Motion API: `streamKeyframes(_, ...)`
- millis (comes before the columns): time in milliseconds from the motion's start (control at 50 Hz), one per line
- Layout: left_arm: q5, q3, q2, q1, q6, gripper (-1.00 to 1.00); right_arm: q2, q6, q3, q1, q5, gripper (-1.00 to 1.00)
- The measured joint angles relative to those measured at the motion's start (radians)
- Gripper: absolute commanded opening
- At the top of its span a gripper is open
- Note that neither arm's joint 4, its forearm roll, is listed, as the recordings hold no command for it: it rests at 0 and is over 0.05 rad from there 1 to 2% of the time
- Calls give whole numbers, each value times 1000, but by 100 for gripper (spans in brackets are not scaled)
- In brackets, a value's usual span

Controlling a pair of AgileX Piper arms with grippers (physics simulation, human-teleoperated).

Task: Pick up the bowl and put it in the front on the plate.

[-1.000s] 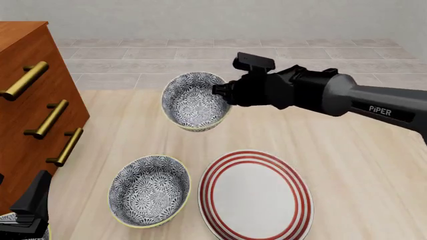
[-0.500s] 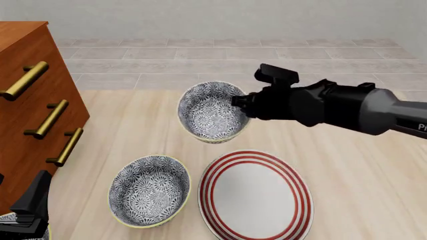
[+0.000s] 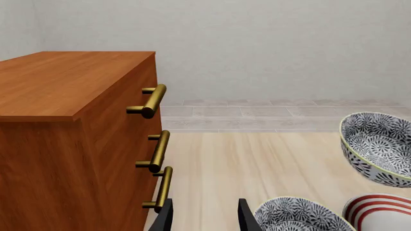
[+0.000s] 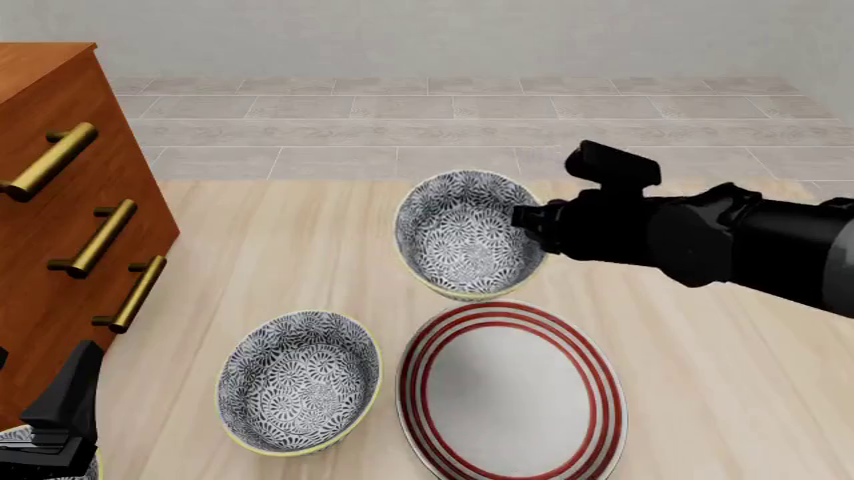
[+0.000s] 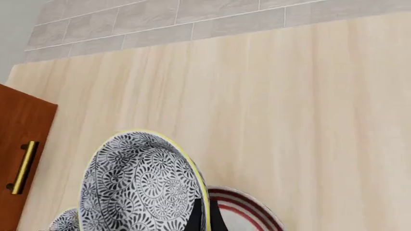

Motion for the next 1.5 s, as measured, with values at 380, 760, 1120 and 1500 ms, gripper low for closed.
streamKeyframes(380,0,0,0,0,0,100,-137,9,140,-47,-7,-100)
streamKeyframes(760,0,0,0,0,0,100,-281,26,278,-79,15,-100)
streamKeyframes(1120,0,0,0,0,0,100,-365,49,386,-73,8,-100)
streamKeyframes(1500,0,0,0,0,0,100,-351,72,477,-42,-71,-100)
